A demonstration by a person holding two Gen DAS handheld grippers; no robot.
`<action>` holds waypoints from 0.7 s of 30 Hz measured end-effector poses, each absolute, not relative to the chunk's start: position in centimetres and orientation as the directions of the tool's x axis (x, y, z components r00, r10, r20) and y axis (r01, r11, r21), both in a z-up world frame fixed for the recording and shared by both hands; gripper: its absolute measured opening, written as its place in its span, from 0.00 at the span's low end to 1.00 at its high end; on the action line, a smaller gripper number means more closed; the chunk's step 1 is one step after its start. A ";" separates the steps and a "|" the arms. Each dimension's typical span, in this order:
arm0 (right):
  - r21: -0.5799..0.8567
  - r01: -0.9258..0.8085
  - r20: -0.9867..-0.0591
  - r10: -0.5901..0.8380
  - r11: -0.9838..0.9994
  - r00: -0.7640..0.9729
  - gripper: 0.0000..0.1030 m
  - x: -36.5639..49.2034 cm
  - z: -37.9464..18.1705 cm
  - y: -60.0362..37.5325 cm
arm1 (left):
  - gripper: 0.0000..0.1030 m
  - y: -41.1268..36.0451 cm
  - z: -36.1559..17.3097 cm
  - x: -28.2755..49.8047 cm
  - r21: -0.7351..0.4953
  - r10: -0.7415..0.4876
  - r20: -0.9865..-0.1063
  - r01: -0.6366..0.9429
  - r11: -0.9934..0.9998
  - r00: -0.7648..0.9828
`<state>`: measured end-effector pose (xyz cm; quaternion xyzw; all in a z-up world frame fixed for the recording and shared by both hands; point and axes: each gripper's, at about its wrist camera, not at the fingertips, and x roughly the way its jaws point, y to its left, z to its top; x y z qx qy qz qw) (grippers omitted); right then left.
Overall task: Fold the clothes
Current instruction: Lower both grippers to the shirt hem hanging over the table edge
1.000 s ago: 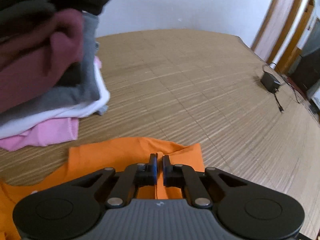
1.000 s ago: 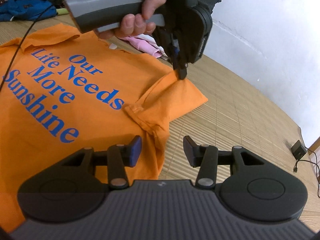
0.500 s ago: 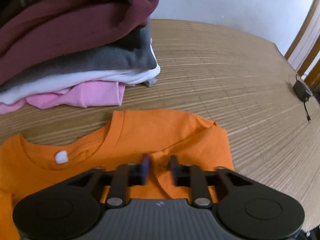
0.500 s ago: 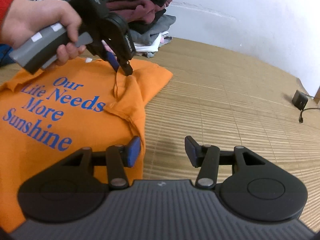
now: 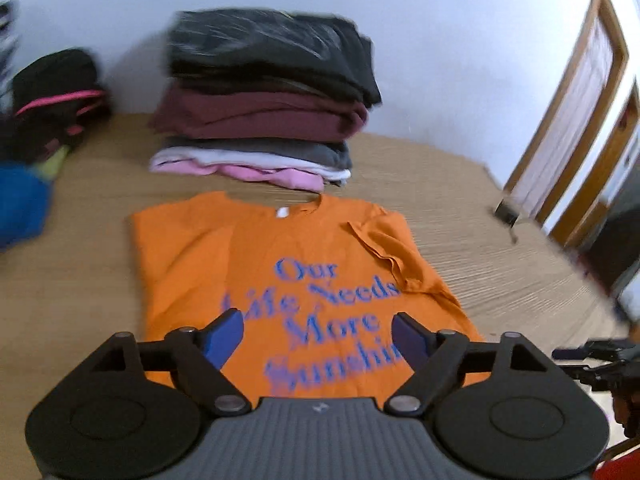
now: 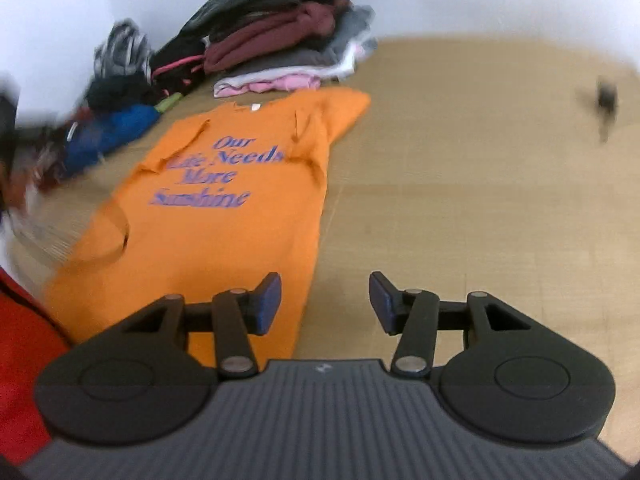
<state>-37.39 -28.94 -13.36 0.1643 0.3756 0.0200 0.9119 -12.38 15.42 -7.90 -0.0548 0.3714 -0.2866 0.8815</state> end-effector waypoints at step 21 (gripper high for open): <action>0.423 0.176 -0.710 0.204 0.889 0.674 0.52 -48.3 -19.9 -19.2 | 0.93 30.1 -17.6 -32.1 -0.275 -0.532 -0.731 0.529 0.803 0.428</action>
